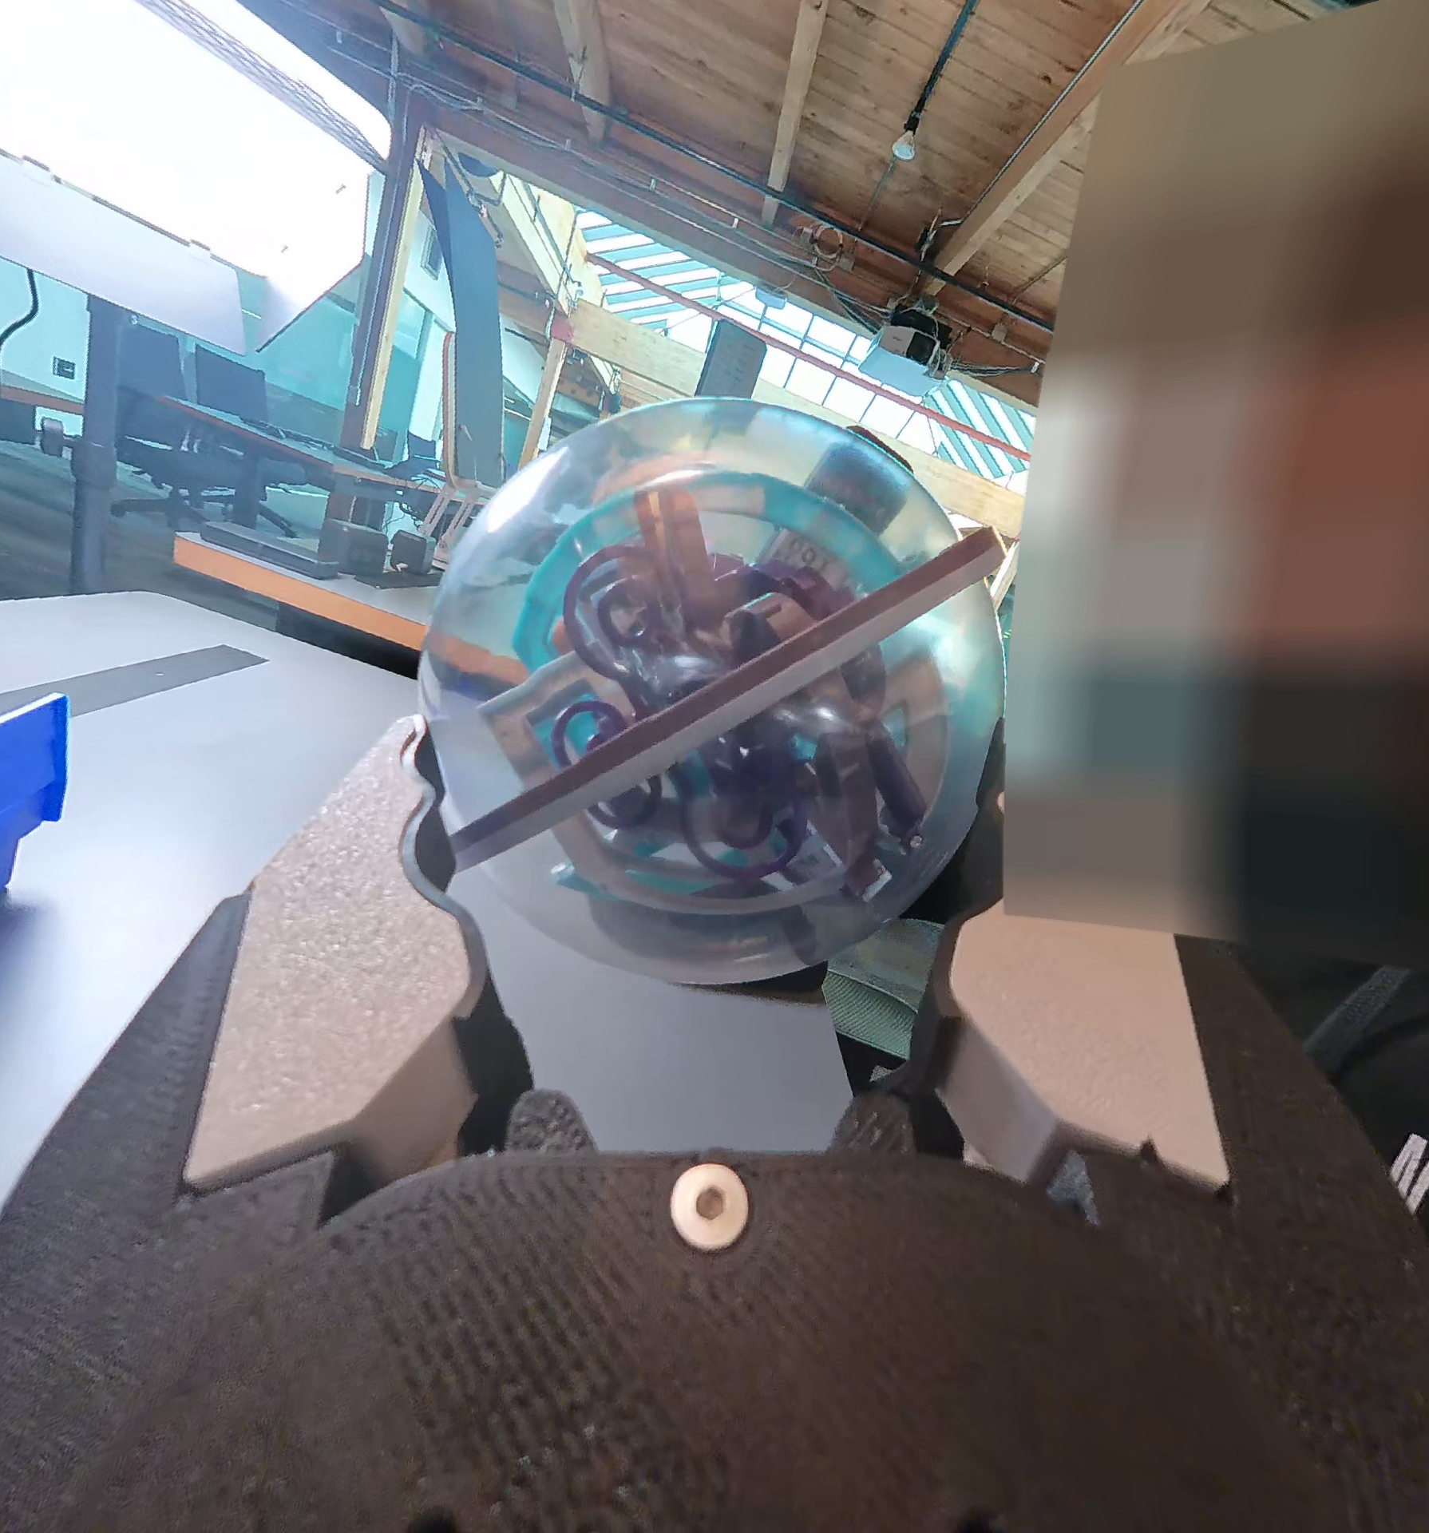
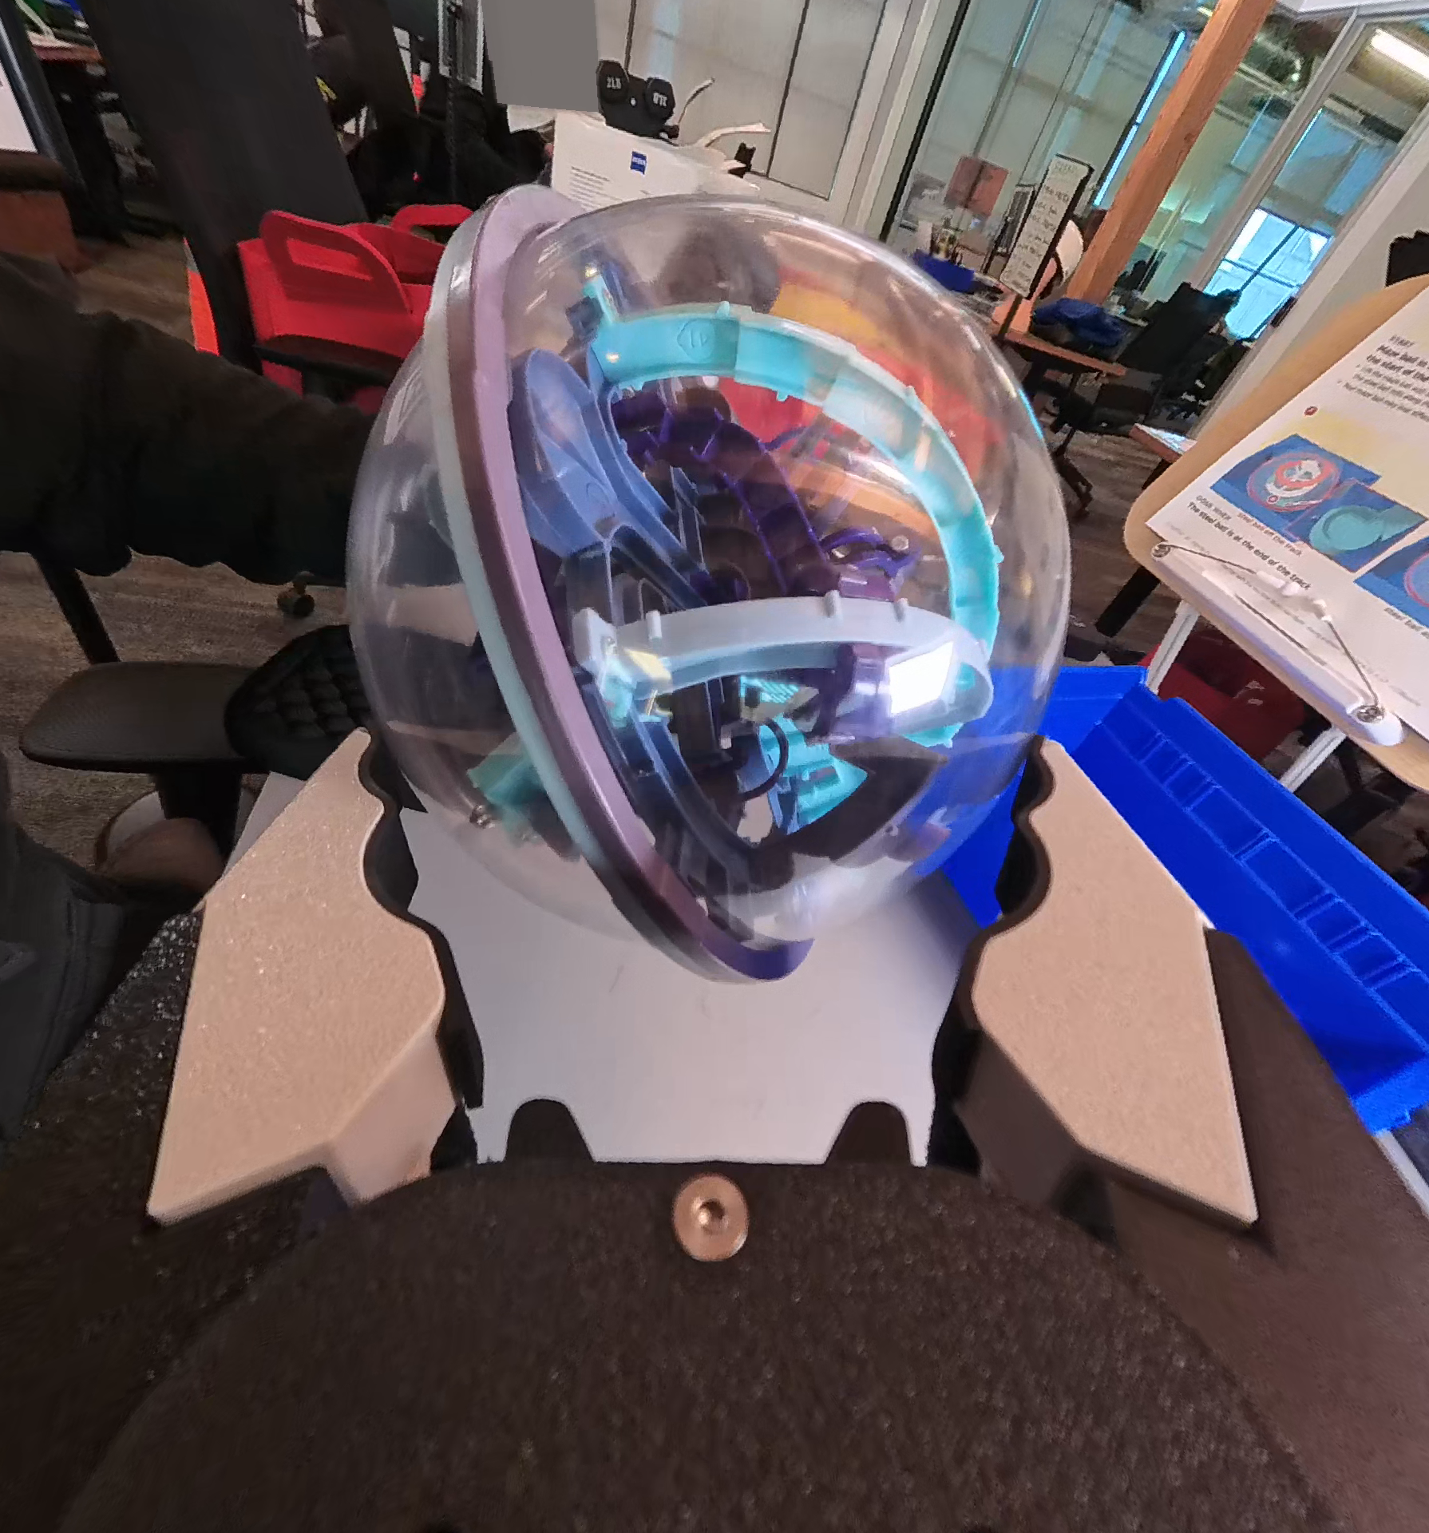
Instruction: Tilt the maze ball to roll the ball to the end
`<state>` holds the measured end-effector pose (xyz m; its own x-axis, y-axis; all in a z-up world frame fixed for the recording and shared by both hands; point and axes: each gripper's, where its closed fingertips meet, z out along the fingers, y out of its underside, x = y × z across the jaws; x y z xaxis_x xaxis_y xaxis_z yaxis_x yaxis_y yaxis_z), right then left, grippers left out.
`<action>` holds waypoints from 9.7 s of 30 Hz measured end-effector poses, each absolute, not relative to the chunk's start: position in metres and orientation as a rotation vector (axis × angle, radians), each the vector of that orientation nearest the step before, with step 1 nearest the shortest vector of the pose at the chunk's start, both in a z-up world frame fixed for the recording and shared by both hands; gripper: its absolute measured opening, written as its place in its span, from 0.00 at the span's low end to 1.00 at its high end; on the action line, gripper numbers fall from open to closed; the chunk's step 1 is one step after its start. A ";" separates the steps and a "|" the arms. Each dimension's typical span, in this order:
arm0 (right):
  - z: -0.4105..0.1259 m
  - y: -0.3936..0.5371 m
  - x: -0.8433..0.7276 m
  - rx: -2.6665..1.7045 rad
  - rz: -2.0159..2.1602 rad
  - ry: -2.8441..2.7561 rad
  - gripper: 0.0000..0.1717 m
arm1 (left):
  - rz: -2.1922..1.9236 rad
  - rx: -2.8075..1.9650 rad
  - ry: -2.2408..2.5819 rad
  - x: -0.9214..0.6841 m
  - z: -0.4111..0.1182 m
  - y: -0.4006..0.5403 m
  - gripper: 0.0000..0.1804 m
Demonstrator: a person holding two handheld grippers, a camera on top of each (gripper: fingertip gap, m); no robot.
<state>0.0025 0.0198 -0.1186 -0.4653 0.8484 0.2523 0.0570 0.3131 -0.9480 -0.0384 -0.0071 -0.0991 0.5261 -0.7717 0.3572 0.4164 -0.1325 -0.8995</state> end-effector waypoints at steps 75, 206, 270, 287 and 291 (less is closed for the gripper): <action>-0.054 0.018 0.025 -0.532 1.259 -1.666 0.83 | -0.962 -1.282 0.449 -0.014 -0.040 -0.010 0.69; 0.143 -0.072 0.057 -0.327 -0.339 -2.006 0.82 | -0.849 -0.233 0.745 -0.001 0.105 -0.086 0.55; -0.247 0.075 0.031 -1.565 1.946 -1.695 0.75 | -1.031 -1.737 0.070 -0.020 -0.217 0.032 0.69; -0.259 0.089 0.021 -0.877 0.869 -1.771 0.73 | -0.773 -1.490 0.451 -0.032 -0.190 0.049 0.52; -0.257 0.090 0.023 -0.862 0.869 -1.744 0.71 | -0.777 -1.509 0.411 -0.042 -0.193 0.046 0.54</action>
